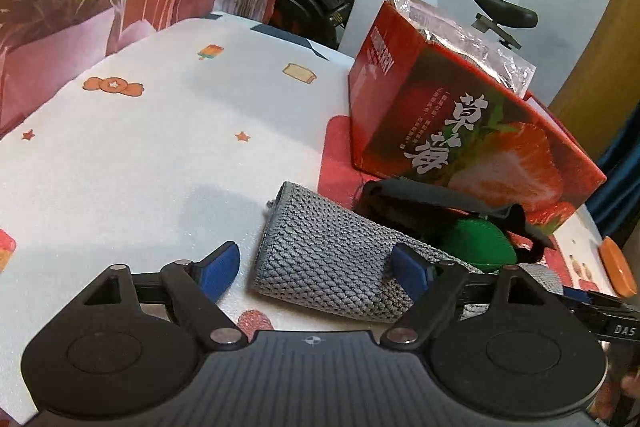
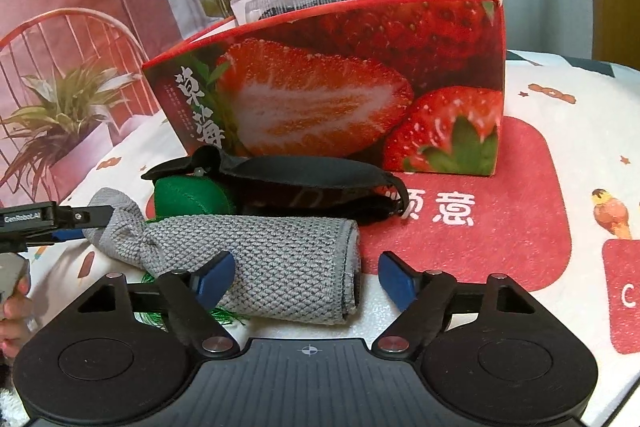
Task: Organize soft objects
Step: 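Lower both open grippers around the grey mesh roll and close them, then lift the grey mesh roll with both grippers and carry it over the red box, then lower the mesh roll into the red box and open both grippers, then move both grippers down to the green pouch with black strap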
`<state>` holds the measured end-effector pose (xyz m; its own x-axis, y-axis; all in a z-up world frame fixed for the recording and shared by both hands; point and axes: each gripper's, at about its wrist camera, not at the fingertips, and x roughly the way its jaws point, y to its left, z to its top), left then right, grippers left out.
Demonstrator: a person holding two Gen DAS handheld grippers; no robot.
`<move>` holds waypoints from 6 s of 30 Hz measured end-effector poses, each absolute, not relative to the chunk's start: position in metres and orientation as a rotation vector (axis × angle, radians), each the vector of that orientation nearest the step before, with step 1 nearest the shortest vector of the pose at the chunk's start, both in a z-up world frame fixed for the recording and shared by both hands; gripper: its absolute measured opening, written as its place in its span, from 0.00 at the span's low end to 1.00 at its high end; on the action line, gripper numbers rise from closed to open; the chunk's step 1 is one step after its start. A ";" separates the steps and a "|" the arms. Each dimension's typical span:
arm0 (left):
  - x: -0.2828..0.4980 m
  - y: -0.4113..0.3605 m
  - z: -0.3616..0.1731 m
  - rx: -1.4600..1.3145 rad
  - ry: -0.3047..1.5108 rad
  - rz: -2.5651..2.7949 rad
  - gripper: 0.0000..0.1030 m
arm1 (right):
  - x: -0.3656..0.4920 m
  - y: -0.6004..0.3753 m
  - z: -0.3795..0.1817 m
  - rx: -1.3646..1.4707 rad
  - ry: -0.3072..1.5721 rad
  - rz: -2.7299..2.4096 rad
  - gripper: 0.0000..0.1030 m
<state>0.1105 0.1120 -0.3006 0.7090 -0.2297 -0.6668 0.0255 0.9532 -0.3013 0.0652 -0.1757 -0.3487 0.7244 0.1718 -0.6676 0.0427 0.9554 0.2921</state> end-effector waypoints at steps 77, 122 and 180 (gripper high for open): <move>0.116 0.062 -0.180 -0.138 0.402 -0.259 0.20 | 0.085 -0.211 -0.206 0.132 0.361 0.093 0.12; 0.257 -0.014 -0.219 0.163 0.737 -0.376 0.20 | 0.222 -0.244 -0.246 0.001 0.723 0.085 0.12; 0.143 0.023 -0.160 0.043 0.500 -0.250 1.00 | 0.144 -0.191 -0.160 0.027 0.567 -0.002 1.00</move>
